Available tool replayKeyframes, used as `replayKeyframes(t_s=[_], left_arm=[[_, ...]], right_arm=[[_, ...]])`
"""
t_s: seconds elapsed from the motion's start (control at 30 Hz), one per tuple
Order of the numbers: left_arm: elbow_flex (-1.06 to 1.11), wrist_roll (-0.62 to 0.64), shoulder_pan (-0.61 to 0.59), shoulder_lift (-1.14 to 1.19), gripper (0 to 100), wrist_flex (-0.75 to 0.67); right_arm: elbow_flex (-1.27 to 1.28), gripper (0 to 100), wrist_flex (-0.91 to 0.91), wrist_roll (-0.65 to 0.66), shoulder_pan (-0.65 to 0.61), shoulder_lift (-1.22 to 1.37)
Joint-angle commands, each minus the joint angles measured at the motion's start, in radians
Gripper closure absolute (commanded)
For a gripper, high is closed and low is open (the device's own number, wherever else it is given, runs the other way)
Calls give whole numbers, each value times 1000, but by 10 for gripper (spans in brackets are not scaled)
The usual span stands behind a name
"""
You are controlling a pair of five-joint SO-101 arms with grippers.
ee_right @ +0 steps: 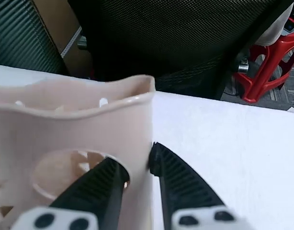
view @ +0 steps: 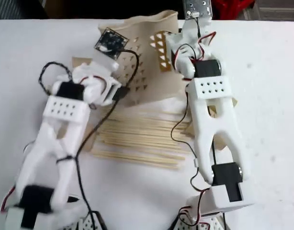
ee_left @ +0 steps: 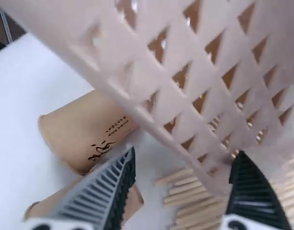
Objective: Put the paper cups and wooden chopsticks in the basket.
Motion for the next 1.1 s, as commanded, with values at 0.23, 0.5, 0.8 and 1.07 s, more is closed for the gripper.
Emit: replayKeyframes(t_s=[0.23, 0.5, 0.8, 1.07], left_arm=[[-106, 18, -21, 234, 687, -178], [-129, 17, -16, 321, 687, -193], [-118, 17, -15, 325, 687, -183], [-120, 17, -15, 325, 687, -144]], right_arm=[[147, 982, -81, -6, -8, -41], [589, 982, -441, 57, -18, -139], [813, 962, -489, 66, -18, -254], [905, 833, -429, 60, -19, -337]])
